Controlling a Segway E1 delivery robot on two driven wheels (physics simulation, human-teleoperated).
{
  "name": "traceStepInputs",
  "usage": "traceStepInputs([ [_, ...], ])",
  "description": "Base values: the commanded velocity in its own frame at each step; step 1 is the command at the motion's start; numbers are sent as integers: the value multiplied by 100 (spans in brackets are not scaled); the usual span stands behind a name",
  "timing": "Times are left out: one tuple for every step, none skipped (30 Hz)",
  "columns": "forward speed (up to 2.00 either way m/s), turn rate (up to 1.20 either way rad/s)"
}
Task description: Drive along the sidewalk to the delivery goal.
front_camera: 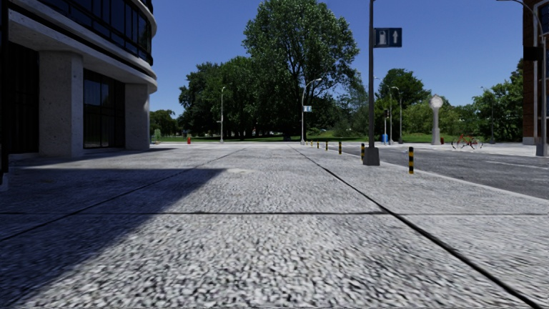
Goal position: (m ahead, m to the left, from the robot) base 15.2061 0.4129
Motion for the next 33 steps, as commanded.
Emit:
traceStepInputs([
  [200, 0],
  [200, 0],
  [200, 0],
  [200, 0],
  [200, 0],
  [200, 0],
  [200, 0],
  [200, 0],
  [200, 0],
  [200, 0],
  [200, 0],
  [200, 0],
  [200, 0],
  [200, 0],
  [200, 0],
  [200, 0],
  [200, 0],
  [200, 0],
  [200, 0],
  [199, 0],
  [197, 0],
  [197, 0],
  [197, 0],
  [197, 0],
  [197, 0],
  [197, 0],
  [198, 0],
  [198, 0],
  [198, 0],
  [198, 0],
  [200, 0],
  [200, 0],
  [200, 0],
])
